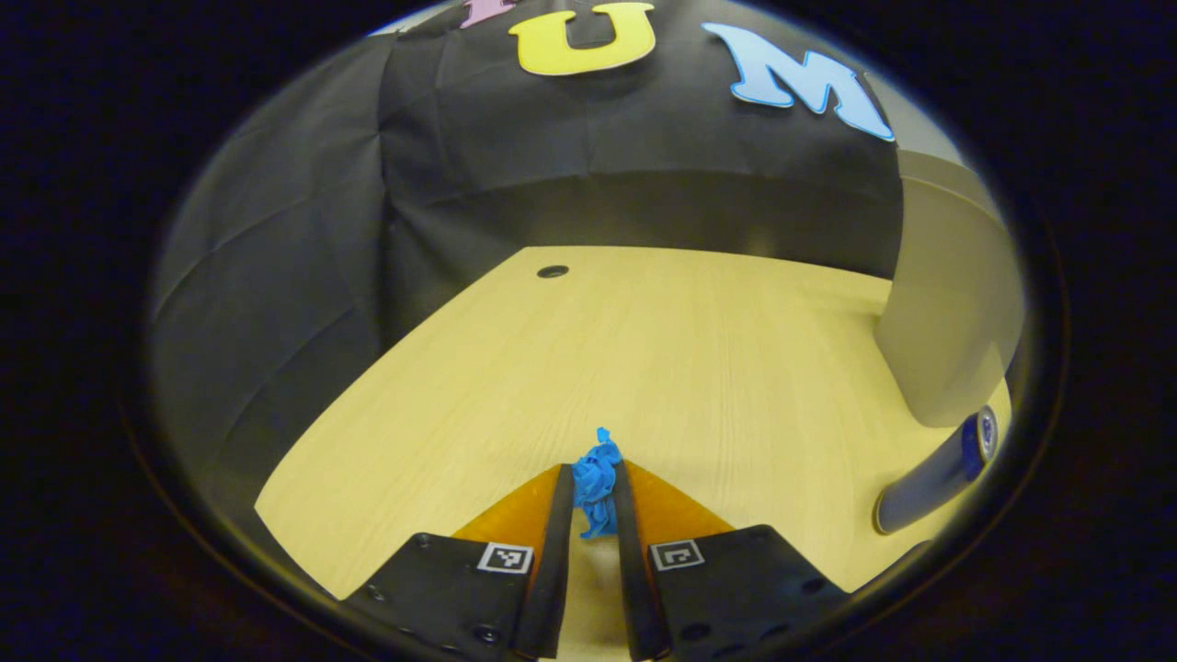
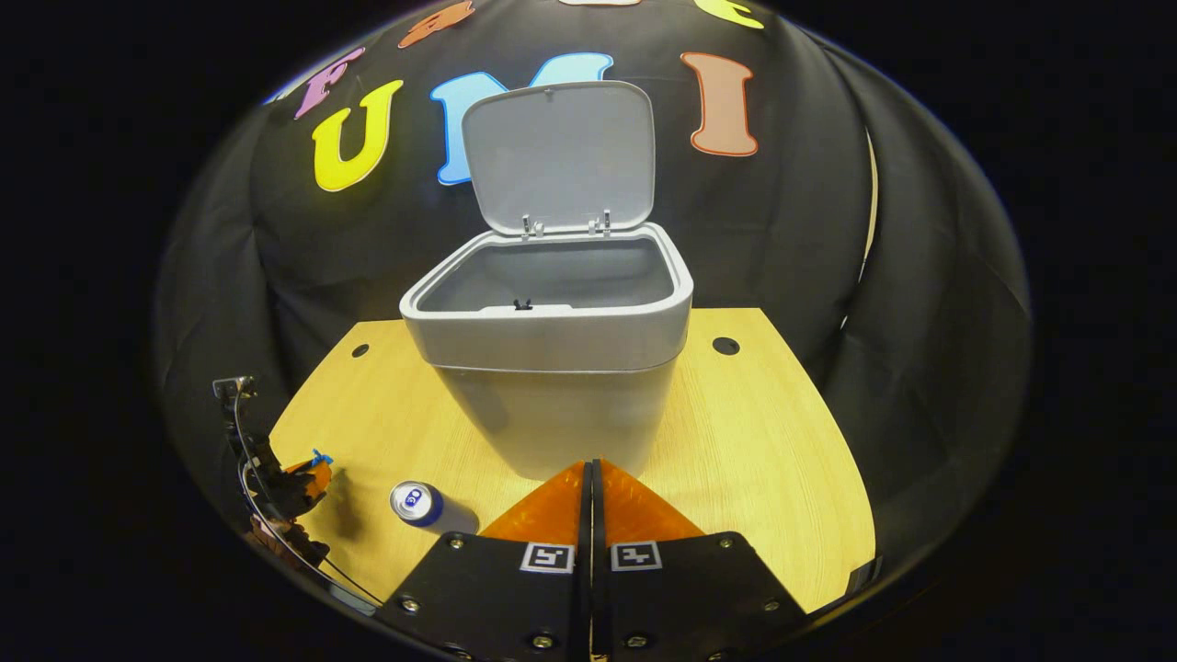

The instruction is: Press the lid of the desktop garbage bin to open it, pick up the crumpled paper on the desktop and throw it into the bin, then pick up the pop can on the desktop and drop it into the bin, and finally close the garbage bin lid.

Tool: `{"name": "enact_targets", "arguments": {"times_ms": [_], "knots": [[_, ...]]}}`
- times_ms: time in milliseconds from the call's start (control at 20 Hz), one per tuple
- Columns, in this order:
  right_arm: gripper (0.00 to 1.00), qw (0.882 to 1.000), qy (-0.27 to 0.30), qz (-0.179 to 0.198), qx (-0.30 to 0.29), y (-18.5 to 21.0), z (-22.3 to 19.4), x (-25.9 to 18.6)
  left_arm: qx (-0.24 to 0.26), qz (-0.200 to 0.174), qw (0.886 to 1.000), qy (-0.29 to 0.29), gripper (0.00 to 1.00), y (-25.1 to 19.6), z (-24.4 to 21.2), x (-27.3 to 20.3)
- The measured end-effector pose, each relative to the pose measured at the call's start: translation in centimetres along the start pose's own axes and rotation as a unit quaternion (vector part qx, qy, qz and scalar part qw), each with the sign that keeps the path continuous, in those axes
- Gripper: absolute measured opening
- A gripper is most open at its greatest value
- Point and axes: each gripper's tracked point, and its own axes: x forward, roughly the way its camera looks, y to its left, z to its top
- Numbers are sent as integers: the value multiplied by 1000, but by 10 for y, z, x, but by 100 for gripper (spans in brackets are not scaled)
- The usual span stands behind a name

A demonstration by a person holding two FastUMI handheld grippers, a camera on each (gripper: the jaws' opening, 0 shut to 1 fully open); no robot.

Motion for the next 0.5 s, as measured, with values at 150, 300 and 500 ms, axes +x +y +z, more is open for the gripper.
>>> {"name": "enact_targets", "arguments": {"times_ms": [150, 300, 500], "knots": [[0, 1000, -4, 3, 10, 0, -2, 0, 13, -20, 999, -40, 34, 0, 92, -3], [0, 1000, -10, 5, 20, 0, -3, 0, 12, -40, 997, -65, 34, -22, 133, -15], [1, 999, -22, 4, 38, -1, -3, -1, 43, -80, 991, -103, 34, -67, 190, -35]]}}
